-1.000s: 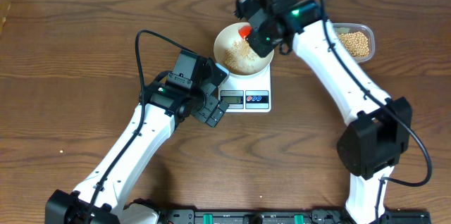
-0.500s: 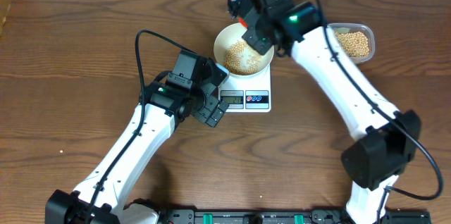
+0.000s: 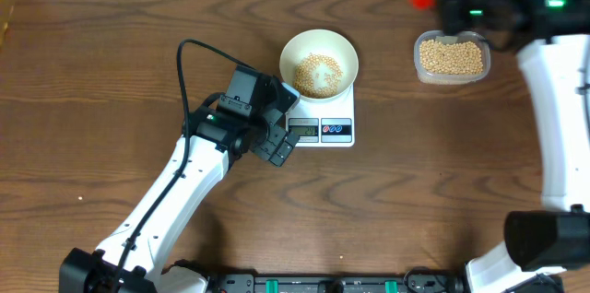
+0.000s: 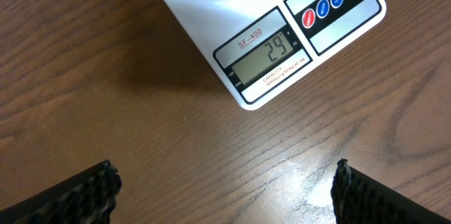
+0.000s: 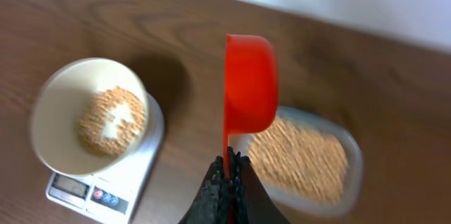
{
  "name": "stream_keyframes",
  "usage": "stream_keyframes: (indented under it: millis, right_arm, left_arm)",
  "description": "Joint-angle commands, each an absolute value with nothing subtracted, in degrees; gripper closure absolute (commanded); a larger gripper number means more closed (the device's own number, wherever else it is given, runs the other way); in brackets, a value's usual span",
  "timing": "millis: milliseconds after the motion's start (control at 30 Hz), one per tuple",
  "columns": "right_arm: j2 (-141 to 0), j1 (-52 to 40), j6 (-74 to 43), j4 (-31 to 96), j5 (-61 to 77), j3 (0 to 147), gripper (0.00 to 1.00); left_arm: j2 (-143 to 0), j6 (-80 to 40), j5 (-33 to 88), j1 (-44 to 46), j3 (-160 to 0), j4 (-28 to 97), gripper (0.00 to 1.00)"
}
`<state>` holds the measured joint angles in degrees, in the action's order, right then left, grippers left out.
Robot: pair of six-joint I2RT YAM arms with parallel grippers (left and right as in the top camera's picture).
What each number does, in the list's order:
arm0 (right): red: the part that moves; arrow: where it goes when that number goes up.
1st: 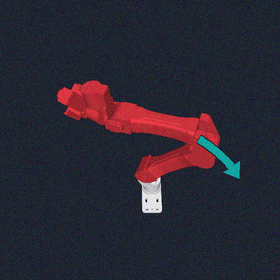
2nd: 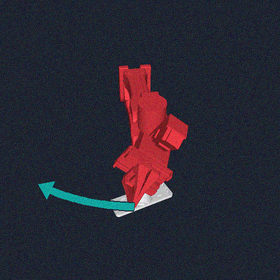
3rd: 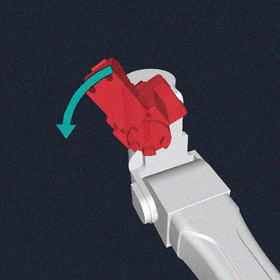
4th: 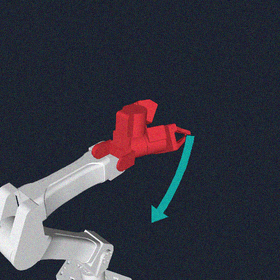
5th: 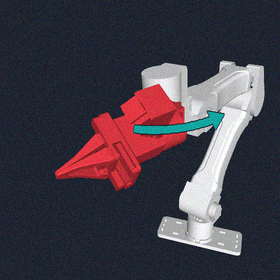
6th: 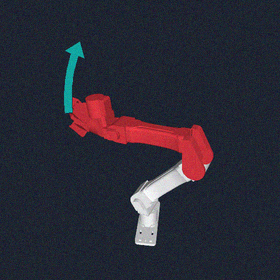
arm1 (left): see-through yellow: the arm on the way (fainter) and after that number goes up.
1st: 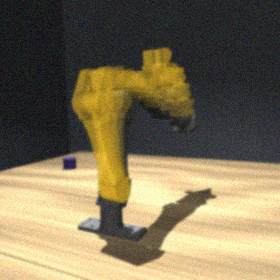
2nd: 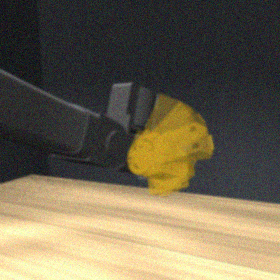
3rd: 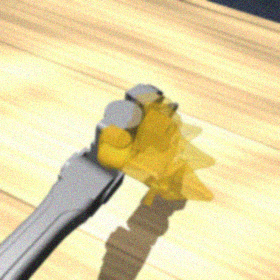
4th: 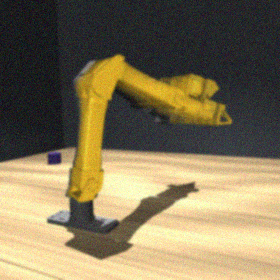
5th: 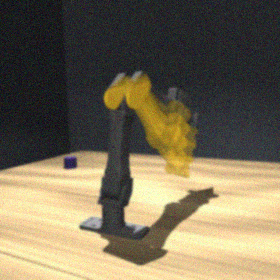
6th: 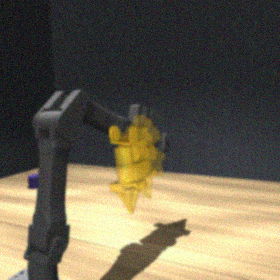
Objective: Scoop item into bowl and weigh 50g on scale
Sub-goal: 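Carry the empty scoop back right to the soybean tub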
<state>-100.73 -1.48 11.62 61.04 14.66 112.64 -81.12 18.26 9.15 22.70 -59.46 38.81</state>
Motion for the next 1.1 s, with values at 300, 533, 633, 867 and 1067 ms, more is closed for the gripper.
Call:
stream_keyframes:
  millis: [300, 533, 633, 867, 1067]
  right_arm:
    - [-104.1, 10.5, 7.2, 68.9, 16.9, 108.0, 0.99]
    - [-106.1, 10.4, 4.6, 64.6, 16.9, 102.7, 0.99]
    - [-106.1, 10.4, 3.2, 61.1, 16.9, 100.2, 0.99]
    - [-106.1, 10.4, 0.7, 52.8, 16.9, 92.7, 0.99]
    - [-106.1, 10.4, 0.7, 45.9, 16.9, 86.6, 0.99]
  left_arm:
    - [-81.1, 18.8, 9.9, 22.6, -59.0, 39.0, 0.02]
    - [-81.1, 18.8, 9.9, 22.6, -59.0, 39.0, 0.02]
    - [-81.1, 18.8, 9.9, 22.6, -59.0, 39.0, 0.02]
    - [-81.1, 18.8, 9.9, 22.6, -59.0, 39.0, 0.02]
    - [-81.1, 18.8, 9.9, 22.6, -59.0, 39.0, 0.02]
